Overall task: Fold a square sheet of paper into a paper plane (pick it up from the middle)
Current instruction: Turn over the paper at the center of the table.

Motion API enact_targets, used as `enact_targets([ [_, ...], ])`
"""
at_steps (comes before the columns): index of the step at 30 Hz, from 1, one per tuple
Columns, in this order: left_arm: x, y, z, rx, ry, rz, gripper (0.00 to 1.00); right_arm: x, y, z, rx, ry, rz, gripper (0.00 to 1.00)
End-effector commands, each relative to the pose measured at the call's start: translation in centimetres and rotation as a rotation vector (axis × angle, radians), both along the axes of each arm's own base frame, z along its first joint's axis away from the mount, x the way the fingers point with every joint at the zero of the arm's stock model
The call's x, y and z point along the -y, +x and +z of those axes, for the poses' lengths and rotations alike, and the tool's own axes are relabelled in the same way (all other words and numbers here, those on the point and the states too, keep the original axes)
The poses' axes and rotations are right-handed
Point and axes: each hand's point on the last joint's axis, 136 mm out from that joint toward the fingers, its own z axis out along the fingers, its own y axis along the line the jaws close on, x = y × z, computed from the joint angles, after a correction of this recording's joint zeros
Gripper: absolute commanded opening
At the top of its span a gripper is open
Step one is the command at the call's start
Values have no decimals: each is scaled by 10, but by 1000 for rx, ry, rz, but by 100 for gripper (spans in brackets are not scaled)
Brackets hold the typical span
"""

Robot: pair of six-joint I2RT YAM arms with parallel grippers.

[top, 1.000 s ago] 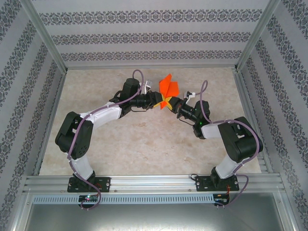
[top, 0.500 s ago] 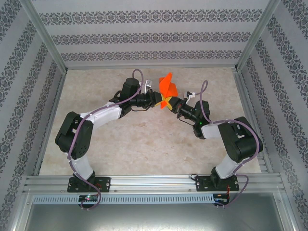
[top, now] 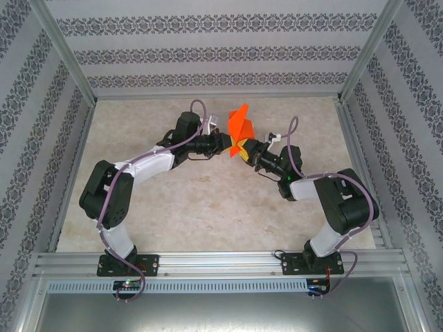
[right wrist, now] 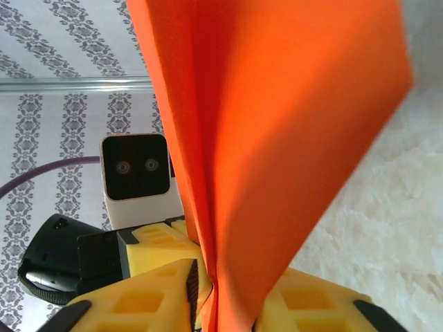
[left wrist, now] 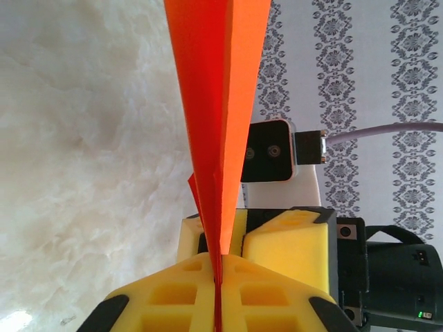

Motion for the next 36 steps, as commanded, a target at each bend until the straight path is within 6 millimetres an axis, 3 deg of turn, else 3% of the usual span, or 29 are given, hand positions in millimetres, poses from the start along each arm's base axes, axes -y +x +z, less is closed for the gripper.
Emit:
enact_targets([
  [1, -12, 5, 10, 68, 73, 5, 10, 5, -6, 5, 55, -34, -1, 33],
  [5, -31, 4, 3, 118, 248, 16, 9, 15, -9, -9, 34, -113, -2, 43],
  [9, -64, -1, -8, 175, 519, 23, 9, 29, -15, -25, 10, -285, 5, 50],
  [16, -145, -4, -22, 323, 1262, 66, 9, 62, -24, -21, 50, -624, 1, 58],
  [19, -161, -4, -25, 363, 1470, 49, 9, 74, -23, -16, 59, -653, -11, 59],
  [23, -152, -6, -36, 446, 1647, -37, 9, 84, -22, -8, 71, -681, -15, 60],
  [26, -133, -11, -57, 501, 1744, -146, 10, 90, -19, 0, 83, -685, -18, 61],
  [31, -94, -26, -99, 566, 1788, -313, 10, 101, -15, 8, 93, -666, -18, 61],
  [36, -65, -40, -129, 634, 1781, -421, 10, 109, -11, 8, 85, -641, -10, 62],
])
